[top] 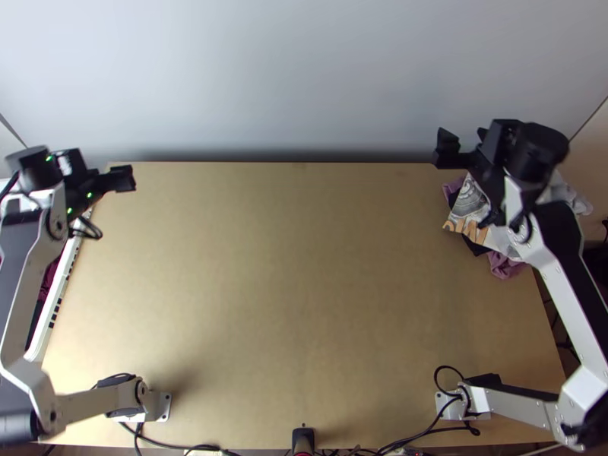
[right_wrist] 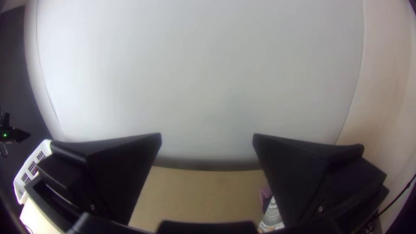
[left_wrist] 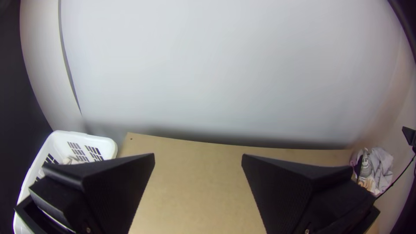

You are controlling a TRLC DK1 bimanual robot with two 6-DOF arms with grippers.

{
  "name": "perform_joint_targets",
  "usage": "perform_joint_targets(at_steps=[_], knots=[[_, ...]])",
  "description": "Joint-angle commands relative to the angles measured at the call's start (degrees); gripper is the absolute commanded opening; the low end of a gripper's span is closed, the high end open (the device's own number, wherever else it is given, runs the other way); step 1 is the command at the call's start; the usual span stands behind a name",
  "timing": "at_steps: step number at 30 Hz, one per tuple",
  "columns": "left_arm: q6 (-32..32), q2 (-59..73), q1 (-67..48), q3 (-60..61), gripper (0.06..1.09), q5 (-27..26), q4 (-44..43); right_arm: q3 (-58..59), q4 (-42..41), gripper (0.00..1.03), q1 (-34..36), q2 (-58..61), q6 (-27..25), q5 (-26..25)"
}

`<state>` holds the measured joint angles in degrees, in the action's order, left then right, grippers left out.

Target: Fold the t-shirt

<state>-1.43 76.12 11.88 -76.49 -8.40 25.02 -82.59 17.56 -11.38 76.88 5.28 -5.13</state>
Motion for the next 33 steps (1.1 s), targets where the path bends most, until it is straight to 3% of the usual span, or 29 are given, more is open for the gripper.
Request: perform_joint_targets(at_steps=[1,9,18,27,33], knots=[[1.26,9.93,-1.86,-6.3,1.04,2.6,-0.32,-3.19,-0.16,0.98,0.39,6.97,-0.8,-1.11],[1.52,13.44,1.3,-9.38,1.04,3.39,0.21,-1.35,-0.25,0.98,0.48,7.14,-0.44,-1.73],[2.75,18.63,16.33,-11.23,1.03,4.54,0.82,4.63,-0.25,0.98,-1.28,7.67,-0.01,-2.26],[9.61,26.01,26.62,-11.23,1.04,4.62,-3.48,5.59,0.46,0.98,-4.8,6.97,-0.18,-3.4],[10.48,34.36,31.54,-15.45,1.04,4.89,-5.24,7.62,1.69,0.98,-4.88,4.86,-0.97,-3.49]])
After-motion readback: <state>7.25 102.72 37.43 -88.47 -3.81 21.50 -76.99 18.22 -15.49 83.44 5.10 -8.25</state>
